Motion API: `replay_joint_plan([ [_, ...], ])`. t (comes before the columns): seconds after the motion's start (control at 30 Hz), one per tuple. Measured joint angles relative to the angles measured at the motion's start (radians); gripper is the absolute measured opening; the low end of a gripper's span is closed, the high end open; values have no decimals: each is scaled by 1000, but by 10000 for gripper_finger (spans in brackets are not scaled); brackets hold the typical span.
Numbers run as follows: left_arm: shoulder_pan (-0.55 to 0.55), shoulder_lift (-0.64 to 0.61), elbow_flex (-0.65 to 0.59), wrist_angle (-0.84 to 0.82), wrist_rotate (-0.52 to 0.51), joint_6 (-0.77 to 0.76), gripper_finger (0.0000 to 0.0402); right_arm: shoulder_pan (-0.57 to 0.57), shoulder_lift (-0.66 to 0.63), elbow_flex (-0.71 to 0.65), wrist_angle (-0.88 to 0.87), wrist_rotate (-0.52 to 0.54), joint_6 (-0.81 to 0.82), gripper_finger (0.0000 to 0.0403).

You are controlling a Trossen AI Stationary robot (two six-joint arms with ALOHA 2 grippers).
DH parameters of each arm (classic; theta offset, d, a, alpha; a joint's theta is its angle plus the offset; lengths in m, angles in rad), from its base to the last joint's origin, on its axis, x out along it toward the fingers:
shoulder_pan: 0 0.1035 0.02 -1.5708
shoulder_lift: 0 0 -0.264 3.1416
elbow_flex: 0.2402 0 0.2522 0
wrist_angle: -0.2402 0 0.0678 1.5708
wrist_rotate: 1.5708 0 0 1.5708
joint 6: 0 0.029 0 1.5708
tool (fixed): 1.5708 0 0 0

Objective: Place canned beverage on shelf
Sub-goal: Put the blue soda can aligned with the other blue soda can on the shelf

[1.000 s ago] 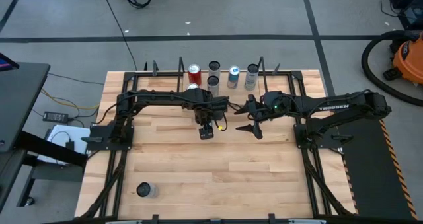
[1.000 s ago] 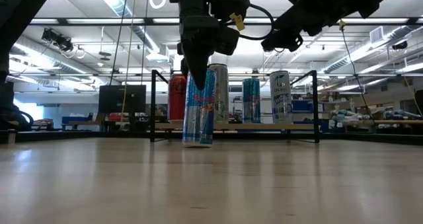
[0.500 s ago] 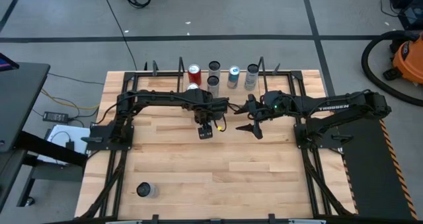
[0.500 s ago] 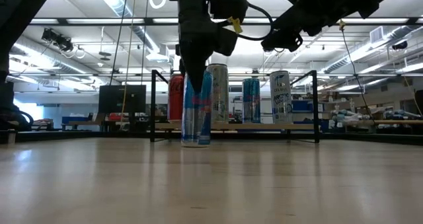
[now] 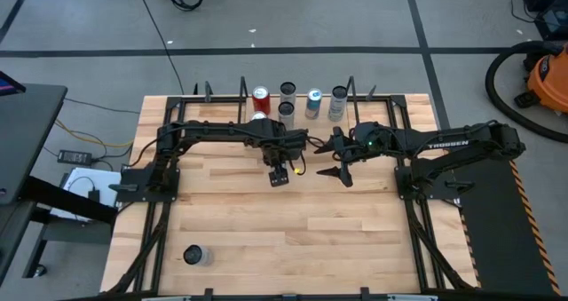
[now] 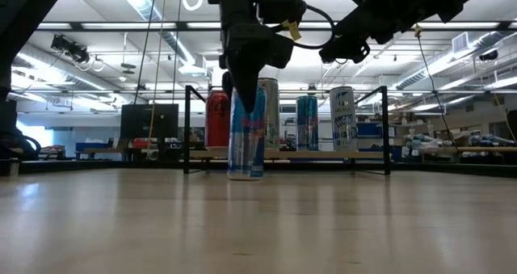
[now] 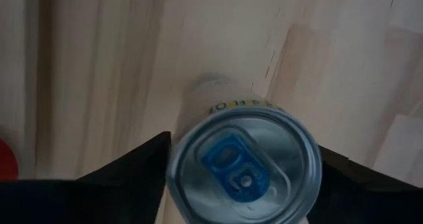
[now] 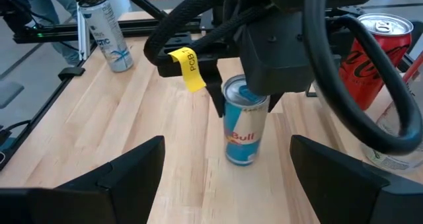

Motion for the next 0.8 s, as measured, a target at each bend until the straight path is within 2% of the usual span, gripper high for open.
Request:
replay_joint_plan([
  [0.27,-5,0,0,1,-4,8,350,0,0,0,0,0,0,334],
  [0.43,-17,-12,0,-21,-12,10,354,0,0,0,0,0,0,334],
  [0.8,-29,-128,0,-64,-13,1,355,-1,0,0,-6,-22,-13,334],
])
